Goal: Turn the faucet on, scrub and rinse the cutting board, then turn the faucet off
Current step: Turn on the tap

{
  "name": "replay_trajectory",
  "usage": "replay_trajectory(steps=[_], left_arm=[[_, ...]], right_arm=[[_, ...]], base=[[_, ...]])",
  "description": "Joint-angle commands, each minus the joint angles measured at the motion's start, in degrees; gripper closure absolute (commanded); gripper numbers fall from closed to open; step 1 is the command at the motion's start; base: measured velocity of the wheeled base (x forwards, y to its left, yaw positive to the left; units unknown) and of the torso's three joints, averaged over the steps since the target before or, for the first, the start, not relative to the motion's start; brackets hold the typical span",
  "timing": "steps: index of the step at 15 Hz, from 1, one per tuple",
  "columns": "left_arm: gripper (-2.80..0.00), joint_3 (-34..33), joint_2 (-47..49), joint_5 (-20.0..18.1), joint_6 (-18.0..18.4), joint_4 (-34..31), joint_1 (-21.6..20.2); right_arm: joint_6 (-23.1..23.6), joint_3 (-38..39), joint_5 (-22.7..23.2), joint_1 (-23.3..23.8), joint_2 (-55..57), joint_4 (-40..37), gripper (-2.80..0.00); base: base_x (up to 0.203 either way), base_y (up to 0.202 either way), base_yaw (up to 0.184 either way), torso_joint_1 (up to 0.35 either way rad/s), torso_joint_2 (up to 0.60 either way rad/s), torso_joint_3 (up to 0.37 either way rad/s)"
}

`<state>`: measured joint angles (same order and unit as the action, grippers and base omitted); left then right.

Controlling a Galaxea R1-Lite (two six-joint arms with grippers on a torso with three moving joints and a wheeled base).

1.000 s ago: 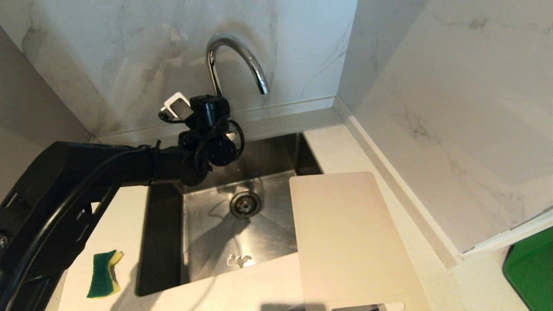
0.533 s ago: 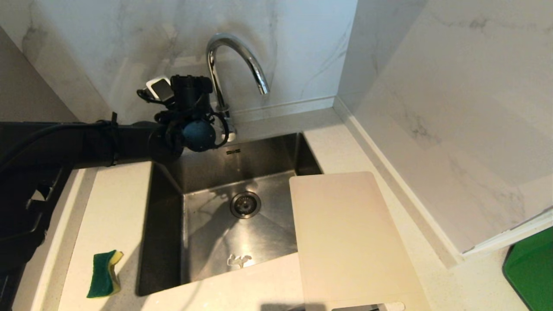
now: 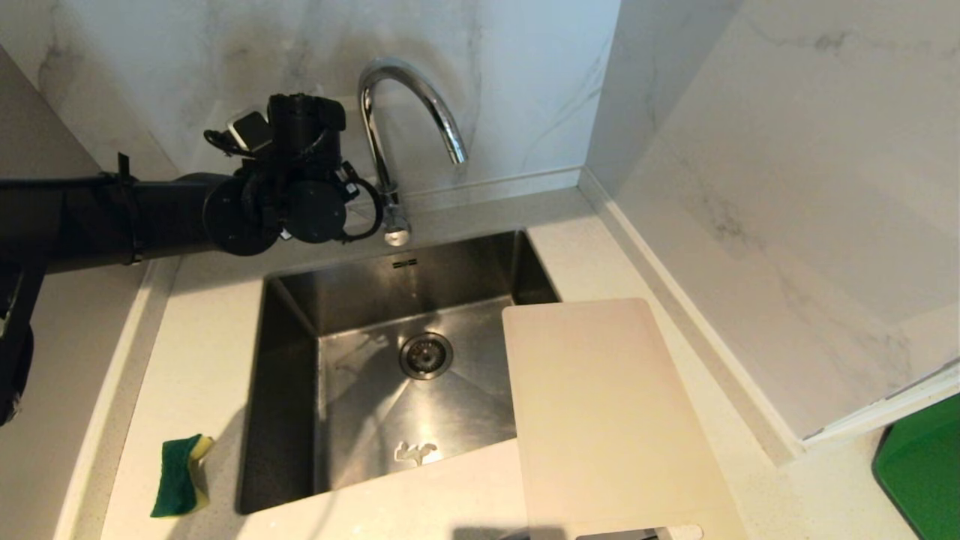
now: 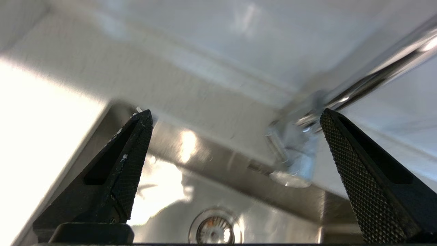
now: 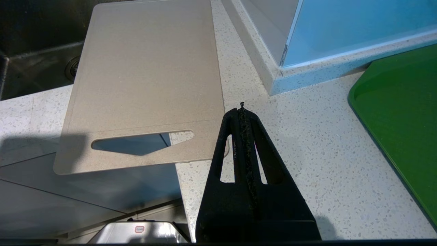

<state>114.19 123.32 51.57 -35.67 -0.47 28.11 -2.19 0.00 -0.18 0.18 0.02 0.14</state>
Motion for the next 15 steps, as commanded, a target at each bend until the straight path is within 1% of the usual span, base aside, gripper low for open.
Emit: replay_trajectory(steps=[1,4,6,8,9,11,12,14,15], left_arm=[[-2.80,0.0,0.2,0.3,-4.3,-1.7,0.0],[-2.80,0.0,1.1,0.2,-12.2,-1.7,0.0],[-2.80,0.0,2.0,0.2,-18.4,-1.4,0.1],[-2.80,-0.1,4.0,0.3,-23.2,-0.3,0.1],[-2.80,-0.1,4.9,1.0,-25.1,-0.1,0.1],[-2.80,-0.1,6.9,2.9,-26.5,0.6,0.2],[-2.80,-0.1,7.6,3.7,-26.5,2.3,0.5],[-2.80,-0.1,9.2,4.9,-25.8,4.6,1.3],[-2.80,-0.1,10.1,5.2,-24.3,6.4,2.0]], right_arm=[[0.0,0.0,0.0,0.0,0.1,0.0,0.00],[0.0,0.0,0.0,0.0,0.0,0.0,0.00],[0.0,0.0,0.0,0.0,0.1,0.0,0.00],[0.0,0.0,0.0,0.0,0.1,0.0,0.00],[0.0,0.0,0.0,0.0,0.0,0.0,0.00],[0.0,0.0,0.0,0.0,0.0,0.0,0.00],[0.0,0.0,0.0,0.0,0.0,0.0,0.00],[0.0,0.0,0.0,0.0,0.1,0.0,0.00],[0.0,0.0,0.0,0.0,0.0,0.0,0.00]], base=[[0.000,0.000,0.000,0.000,0.00,0.000],[0.000,0.000,0.000,0.000,0.00,0.000],[0.000,0.000,0.000,0.000,0.00,0.000],[0.000,0.000,0.000,0.000,0.00,0.000],[0.000,0.000,0.000,0.000,0.00,0.000],[0.000,0.000,0.000,0.000,0.00,0.000],[0.000,0.000,0.000,0.000,0.00,0.000],[0.000,0.000,0.000,0.000,0.00,0.000],[0.000,0.000,0.000,0.000,0.00,0.000]])
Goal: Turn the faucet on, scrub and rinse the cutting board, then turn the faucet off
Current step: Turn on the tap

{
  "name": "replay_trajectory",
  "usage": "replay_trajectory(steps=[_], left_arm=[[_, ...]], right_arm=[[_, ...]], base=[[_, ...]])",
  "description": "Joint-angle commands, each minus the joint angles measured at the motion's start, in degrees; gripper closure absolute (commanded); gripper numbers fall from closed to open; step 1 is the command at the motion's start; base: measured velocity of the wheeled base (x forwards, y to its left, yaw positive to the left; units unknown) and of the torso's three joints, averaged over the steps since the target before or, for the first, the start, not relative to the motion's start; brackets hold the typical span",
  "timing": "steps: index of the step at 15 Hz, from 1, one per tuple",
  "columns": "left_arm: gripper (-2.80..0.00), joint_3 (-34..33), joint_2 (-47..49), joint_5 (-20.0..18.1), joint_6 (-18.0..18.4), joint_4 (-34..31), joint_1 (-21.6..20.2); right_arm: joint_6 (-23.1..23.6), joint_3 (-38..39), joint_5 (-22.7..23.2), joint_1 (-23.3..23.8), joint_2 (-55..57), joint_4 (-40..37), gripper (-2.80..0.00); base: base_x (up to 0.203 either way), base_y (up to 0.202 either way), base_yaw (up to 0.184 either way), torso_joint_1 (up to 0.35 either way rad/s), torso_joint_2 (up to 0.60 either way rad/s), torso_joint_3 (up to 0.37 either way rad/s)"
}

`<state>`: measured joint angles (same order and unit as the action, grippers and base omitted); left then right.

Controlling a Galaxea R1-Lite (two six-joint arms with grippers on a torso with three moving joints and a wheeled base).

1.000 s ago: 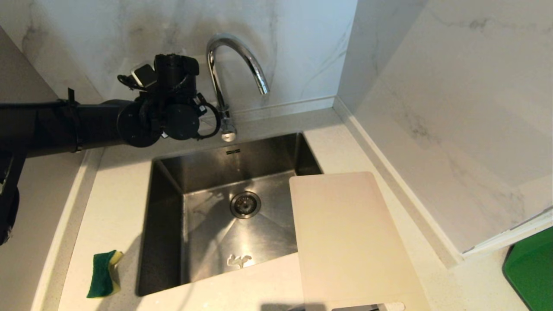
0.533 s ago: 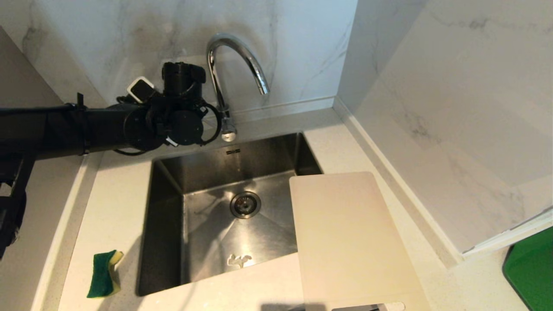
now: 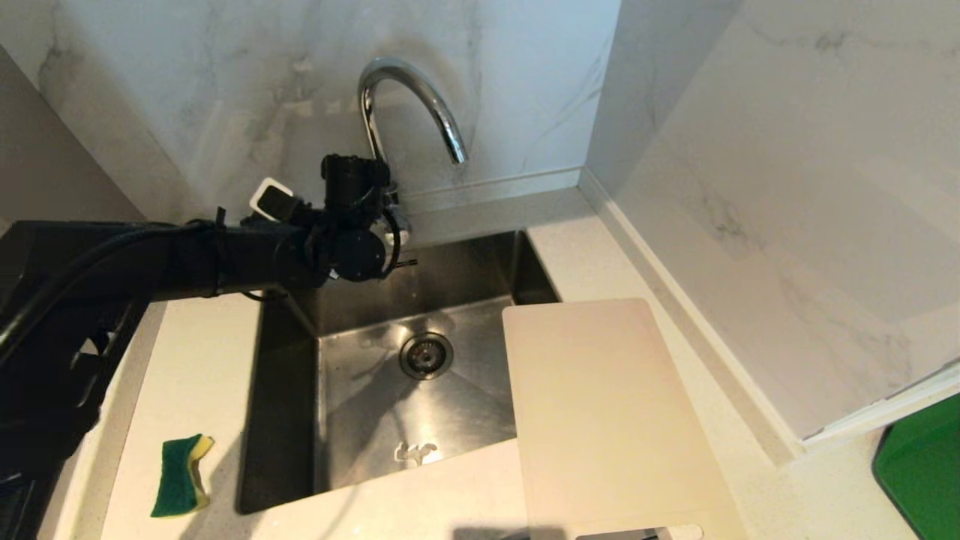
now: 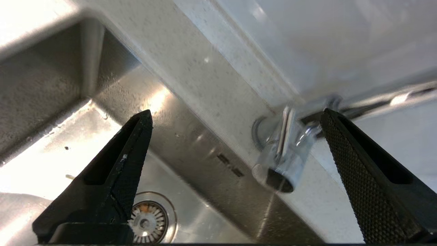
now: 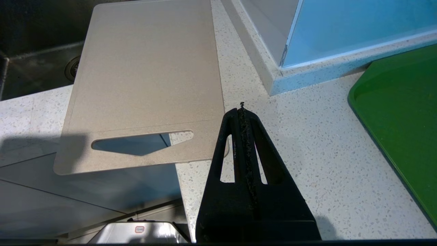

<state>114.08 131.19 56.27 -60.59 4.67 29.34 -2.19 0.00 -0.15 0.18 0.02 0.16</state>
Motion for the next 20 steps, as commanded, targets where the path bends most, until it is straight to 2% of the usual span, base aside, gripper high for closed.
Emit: replay_trajectory(steps=[1,3,7,10,20], left_arm=[[-2.80,0.0,2.8,1.4,2.7,4.4,1.3],[-2.80,0.0,3.3,2.6,7.0,8.9,1.7],[-2.80,0.0,3.6,2.3,14.7,16.7,1.9],[-2.80,0.0,4.7,2.3,18.6,20.8,1.8],[-2.80,0.0,6.0,1.7,18.0,21.9,-0.4]], right_arm=[[0.0,0.0,0.0,0.0,0.0,0.0,0.00],[0.0,0.0,-0.1,0.0,0.0,0.0,0.00],[0.0,0.0,0.0,0.0,0.0,0.0,0.00],[0.0,0.0,0.0,0.0,0.0,0.0,0.00],[0.0,0.0,0.0,0.0,0.0,0.0,0.00]], base=[[0.000,0.000,0.000,0.000,0.00,0.000],[0.000,0.000,0.000,0.000,0.00,0.000],[0.000,0.000,0.000,0.000,0.00,0.000],[0.000,0.000,0.000,0.000,0.00,0.000],[0.000,0.000,0.000,0.000,0.00,0.000]])
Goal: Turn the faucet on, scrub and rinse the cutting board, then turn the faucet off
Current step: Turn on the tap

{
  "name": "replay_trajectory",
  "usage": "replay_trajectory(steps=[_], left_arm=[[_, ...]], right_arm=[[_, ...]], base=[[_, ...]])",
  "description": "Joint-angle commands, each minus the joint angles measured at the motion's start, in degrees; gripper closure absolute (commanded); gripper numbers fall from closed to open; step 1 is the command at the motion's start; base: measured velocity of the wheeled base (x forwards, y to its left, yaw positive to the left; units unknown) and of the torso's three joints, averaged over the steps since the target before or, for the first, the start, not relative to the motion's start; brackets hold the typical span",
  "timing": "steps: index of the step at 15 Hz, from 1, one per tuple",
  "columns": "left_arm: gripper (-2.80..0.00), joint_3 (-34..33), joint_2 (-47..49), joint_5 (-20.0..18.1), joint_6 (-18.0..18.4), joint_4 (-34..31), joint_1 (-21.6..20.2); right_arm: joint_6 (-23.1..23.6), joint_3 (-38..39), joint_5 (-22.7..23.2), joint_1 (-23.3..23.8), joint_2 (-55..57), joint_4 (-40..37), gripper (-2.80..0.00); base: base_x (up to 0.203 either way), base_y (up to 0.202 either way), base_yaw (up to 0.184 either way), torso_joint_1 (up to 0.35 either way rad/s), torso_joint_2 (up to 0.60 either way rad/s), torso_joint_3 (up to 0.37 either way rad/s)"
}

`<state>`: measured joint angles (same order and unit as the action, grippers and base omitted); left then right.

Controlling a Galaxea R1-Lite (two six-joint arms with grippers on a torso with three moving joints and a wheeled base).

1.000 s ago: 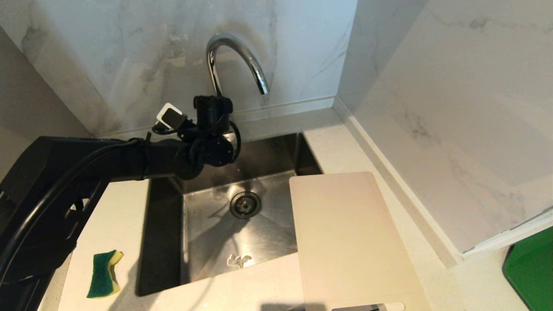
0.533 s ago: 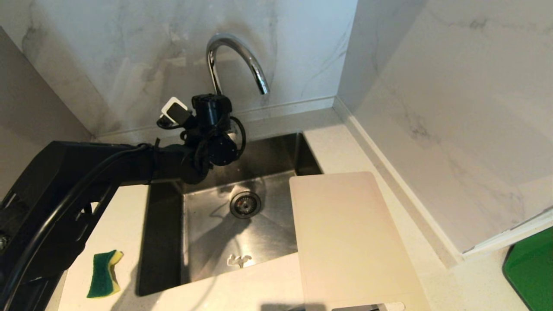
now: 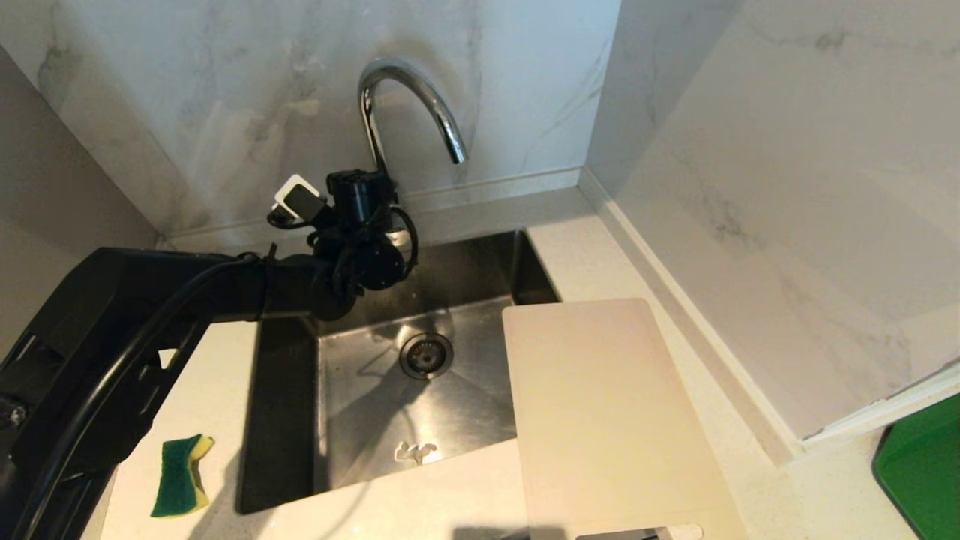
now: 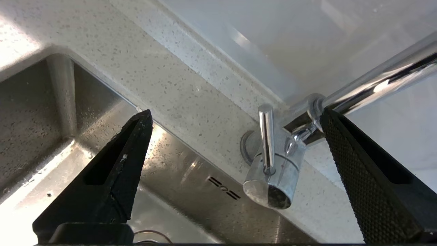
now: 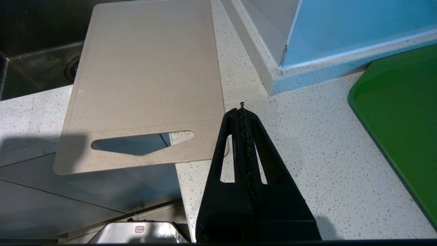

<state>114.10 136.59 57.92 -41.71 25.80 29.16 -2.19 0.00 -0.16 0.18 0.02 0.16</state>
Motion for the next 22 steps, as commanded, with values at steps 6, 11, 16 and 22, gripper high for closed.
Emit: replay_trajectory(steps=[6,11,16,22], left_arm=[[-2.80,0.0,1.8,-1.0,-0.7,2.2,-1.0],[-2.80,0.0,2.5,-1.1,-0.7,2.4,-2.4],[-2.80,0.0,2.4,-1.2,-0.7,2.5,-2.8],[-2.80,0.0,2.5,-1.1,-0.7,2.4,-3.4]], right_arm=[[0.0,0.0,0.0,0.0,0.0,0.0,0.00],[0.0,0.0,0.0,0.0,0.1,0.0,0.00],[0.0,0.0,0.0,0.0,0.0,0.0,0.00],[0.0,0.0,0.0,0.0,0.0,0.0,0.00]], base=[[0.000,0.000,0.000,0.000,0.00,0.000],[0.000,0.000,0.000,0.000,0.00,0.000],[0.000,0.000,0.000,0.000,0.00,0.000],[0.000,0.000,0.000,0.000,0.00,0.000]])
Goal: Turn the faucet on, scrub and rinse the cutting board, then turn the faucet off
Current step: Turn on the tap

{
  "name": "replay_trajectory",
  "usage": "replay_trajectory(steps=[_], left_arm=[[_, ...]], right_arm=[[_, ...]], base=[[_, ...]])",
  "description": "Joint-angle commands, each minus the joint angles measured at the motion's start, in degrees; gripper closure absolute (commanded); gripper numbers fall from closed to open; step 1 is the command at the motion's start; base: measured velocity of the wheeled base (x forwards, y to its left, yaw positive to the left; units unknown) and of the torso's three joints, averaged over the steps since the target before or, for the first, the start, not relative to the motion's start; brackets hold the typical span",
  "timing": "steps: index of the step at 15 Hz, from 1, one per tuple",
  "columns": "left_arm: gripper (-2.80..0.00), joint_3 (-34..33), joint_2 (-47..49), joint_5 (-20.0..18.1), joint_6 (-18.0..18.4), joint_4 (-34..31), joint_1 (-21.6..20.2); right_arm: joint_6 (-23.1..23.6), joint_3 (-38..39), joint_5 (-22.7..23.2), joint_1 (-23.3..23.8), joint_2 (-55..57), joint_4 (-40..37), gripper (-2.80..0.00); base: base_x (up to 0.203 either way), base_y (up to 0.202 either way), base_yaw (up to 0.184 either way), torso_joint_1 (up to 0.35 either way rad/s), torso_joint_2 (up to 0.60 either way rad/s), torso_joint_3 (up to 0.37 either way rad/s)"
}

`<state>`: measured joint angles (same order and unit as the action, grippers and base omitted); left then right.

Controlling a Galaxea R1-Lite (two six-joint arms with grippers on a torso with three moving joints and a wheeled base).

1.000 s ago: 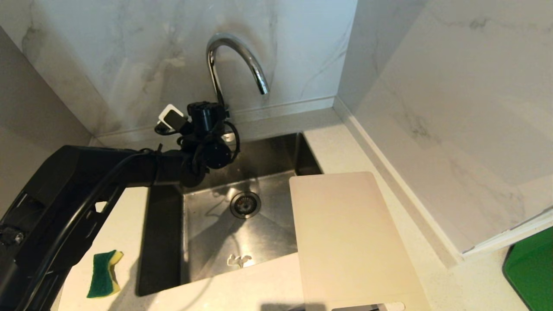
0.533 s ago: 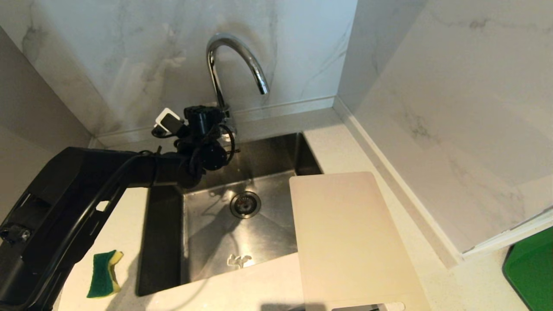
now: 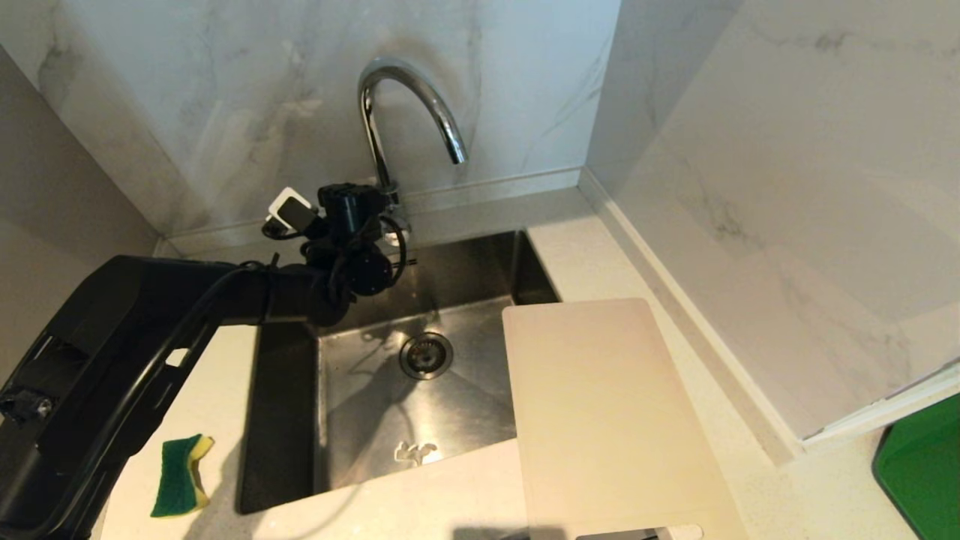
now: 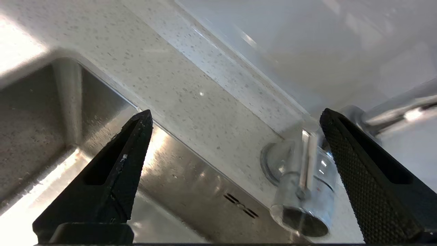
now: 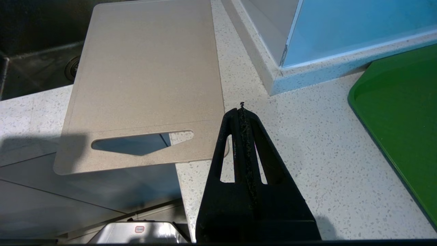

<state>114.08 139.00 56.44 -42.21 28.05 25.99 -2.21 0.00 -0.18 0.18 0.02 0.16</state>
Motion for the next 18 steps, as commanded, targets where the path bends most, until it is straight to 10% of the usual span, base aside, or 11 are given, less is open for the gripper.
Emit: replay_trajectory(steps=[1,18], left_arm=[[-2.80,0.0,0.1,0.3,-0.2,0.1,-0.2],[-2.80,-0.2,0.0,1.1,-2.6,-10.6,0.3]], right_arm=[[0.0,0.0,0.0,0.0,0.0,0.0,0.00],[0.0,0.0,0.0,0.0,0.0,0.0,0.00]], base=[[0.000,0.000,0.000,0.000,0.00,0.000],[0.000,0.000,0.000,0.000,0.00,0.000]])
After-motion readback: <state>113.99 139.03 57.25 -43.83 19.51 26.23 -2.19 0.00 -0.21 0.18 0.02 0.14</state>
